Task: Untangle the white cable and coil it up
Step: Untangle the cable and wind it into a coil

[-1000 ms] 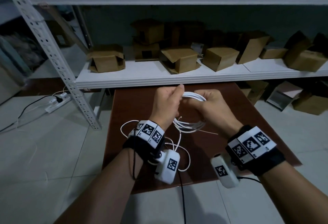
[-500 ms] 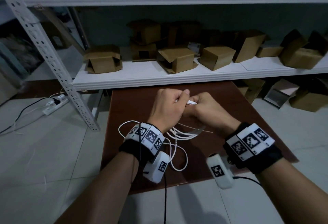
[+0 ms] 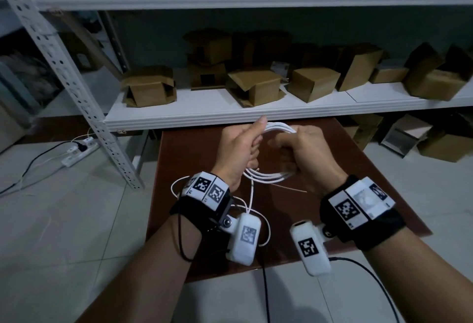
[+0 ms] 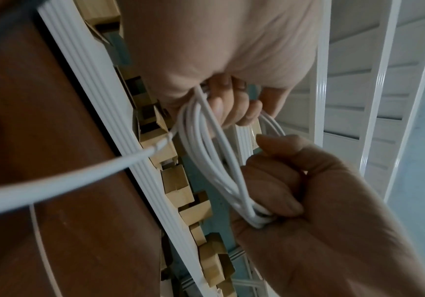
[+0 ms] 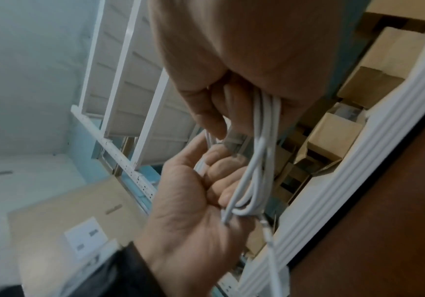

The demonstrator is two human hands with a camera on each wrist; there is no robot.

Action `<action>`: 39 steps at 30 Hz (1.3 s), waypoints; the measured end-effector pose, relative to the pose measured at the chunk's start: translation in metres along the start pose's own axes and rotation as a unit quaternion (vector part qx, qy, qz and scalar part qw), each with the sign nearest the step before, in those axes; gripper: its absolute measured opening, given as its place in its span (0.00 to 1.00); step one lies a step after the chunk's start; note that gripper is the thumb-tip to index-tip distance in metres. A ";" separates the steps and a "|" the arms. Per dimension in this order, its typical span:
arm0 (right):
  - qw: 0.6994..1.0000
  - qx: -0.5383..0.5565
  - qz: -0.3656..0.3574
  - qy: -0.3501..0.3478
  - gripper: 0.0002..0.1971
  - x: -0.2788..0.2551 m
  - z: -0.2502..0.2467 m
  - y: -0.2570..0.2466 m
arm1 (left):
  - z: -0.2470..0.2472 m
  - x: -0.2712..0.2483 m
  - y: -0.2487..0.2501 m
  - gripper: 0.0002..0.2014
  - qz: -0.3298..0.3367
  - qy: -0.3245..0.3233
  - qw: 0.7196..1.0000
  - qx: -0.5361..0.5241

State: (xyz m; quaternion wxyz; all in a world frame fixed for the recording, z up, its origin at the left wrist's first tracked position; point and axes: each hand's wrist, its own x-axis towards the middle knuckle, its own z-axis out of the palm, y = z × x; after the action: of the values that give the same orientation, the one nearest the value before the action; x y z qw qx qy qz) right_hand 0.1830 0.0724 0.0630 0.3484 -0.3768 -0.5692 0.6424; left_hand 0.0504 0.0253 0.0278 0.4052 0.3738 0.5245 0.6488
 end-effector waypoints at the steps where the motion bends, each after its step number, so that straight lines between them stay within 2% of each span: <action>1: 1.000 -0.020 -0.007 -0.011 0.21 0.001 0.000 0.000 | -0.001 0.002 0.000 0.26 0.014 0.004 1.000 0.006; 4: 0.994 -0.071 -0.011 -0.078 0.20 0.003 -0.009 -0.004 | -0.007 0.005 0.003 0.28 0.082 -0.015 0.995 0.060; 7: 0.981 -0.149 -0.008 -0.126 0.18 0.000 -0.015 -0.006 | -0.008 0.003 0.003 0.26 0.144 -0.049 0.971 0.183; 10: 0.966 -0.232 0.003 -0.112 0.22 -0.002 -0.015 -0.003 | -0.004 -0.001 -0.001 0.29 0.160 -0.061 0.934 0.314; 12: 0.969 -0.237 0.008 -0.069 0.20 -0.001 -0.014 0.000 | 0.001 -0.003 -0.002 0.31 0.151 -0.055 0.929 0.333; 16: 0.992 -0.123 0.011 -0.011 0.15 -0.006 -0.004 -0.003 | 0.005 0.001 0.000 0.32 0.112 -0.027 0.972 0.206; 19: 0.998 -0.029 0.022 0.050 0.05 -0.004 -0.005 -0.009 | 0.003 0.001 0.005 0.26 0.012 -0.020 0.998 0.054; 21: 0.996 0.021 0.031 0.086 0.05 -0.001 -0.007 -0.011 | 0.001 -0.001 0.008 0.23 -0.042 -0.035 0.998 -0.040; 22: 0.994 0.048 0.036 0.095 0.08 0.000 -0.008 -0.011 | 0.001 -0.001 0.008 0.23 -0.054 -0.042 0.995 -0.070; 24: 0.992 0.080 0.040 0.086 0.17 0.000 -0.007 -0.009 | 0.001 0.000 0.007 0.24 -0.071 -0.029 0.991 -0.108; 26: 0.996 0.070 0.034 0.053 0.15 -0.002 -0.004 -0.007 | 0.002 0.001 0.006 0.24 -0.070 0.010 0.991 -0.112; 28: 0.999 0.040 0.023 0.011 0.06 -0.003 -0.002 -0.006 | 0.001 0.002 0.007 0.25 -0.038 0.042 0.995 -0.082; 32: 0.999 -0.016 0.015 -0.048 0.03 -0.001 -0.007 -0.006 | -0.002 0.003 0.009 0.25 0.051 0.036 0.998 0.024; 34: 0.995 -0.082 0.002 -0.054 0.07 0.000 -0.010 -0.005 | -0.003 0.003 0.009 0.26 0.106 0.021 0.989 0.103; 36: 0.984 -0.167 -0.008 -0.064 0.08 -0.001 -0.012 -0.006 | -0.001 0.002 0.008 0.27 0.150 0.005 0.968 0.199; 39: 0.963 -0.259 -0.022 -0.072 0.18 -0.005 -0.009 -0.004 | 0.005 -0.002 0.003 0.25 0.165 -0.021 0.942 0.293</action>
State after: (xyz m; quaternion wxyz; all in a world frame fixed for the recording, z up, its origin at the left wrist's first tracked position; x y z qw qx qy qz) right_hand 0.1935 0.0726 0.0673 0.2108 -0.3942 -0.7478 0.4908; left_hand 0.0554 0.0247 0.0318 0.1762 0.5708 0.6135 0.5164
